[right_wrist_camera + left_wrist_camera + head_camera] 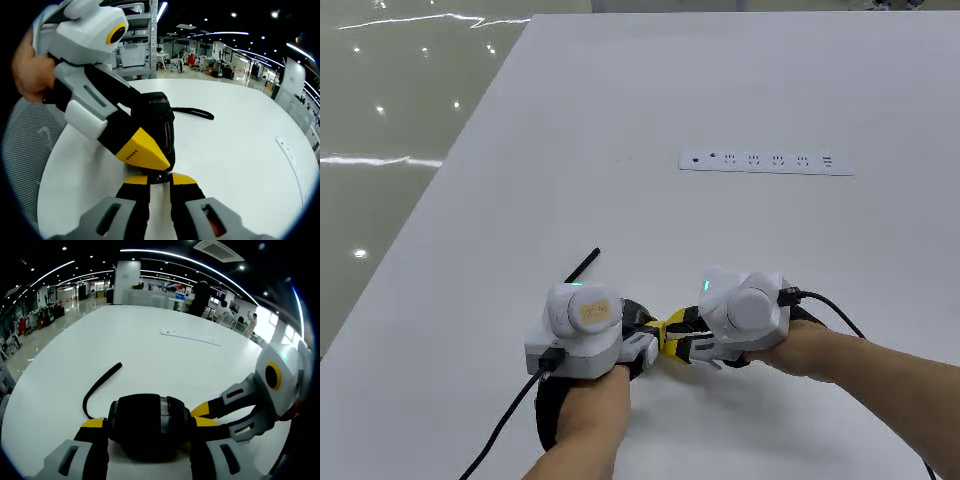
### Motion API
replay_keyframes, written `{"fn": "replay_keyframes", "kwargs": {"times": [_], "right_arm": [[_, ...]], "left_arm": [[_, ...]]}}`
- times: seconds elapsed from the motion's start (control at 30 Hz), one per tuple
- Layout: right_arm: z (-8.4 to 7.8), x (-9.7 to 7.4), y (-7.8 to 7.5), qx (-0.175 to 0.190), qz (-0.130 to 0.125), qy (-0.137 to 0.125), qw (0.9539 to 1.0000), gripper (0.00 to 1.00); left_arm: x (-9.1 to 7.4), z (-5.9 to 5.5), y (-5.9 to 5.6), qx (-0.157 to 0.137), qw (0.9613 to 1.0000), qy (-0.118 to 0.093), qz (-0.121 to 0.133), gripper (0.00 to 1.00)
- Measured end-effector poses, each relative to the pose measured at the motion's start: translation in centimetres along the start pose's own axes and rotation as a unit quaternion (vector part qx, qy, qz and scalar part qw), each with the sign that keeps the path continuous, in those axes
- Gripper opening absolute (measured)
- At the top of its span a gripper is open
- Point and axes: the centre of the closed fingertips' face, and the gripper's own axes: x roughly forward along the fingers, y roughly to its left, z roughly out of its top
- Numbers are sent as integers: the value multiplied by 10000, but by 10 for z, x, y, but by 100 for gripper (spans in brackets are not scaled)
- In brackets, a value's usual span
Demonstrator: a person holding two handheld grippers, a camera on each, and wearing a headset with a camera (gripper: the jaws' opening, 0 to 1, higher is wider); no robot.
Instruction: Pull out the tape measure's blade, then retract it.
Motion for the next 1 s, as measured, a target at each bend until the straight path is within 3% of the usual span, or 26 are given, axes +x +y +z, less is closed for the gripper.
{"fn": "replay_keyframes", "kwargs": {"times": [0.3,0.7,1.0], "right_arm": [[0,0,-1,54,-34,-9,10000,16],[-1,-7,-1,69,-118,14,9999,22],[-5,-22,0,107,-225,20,9997,29]], "left_arm": [[1,1,0,22,10000,-10,-27,64],[1,-1,-1,322,9994,24,-146,64],[-4,-2,-4,532,9976,-2,-451,65]]}}
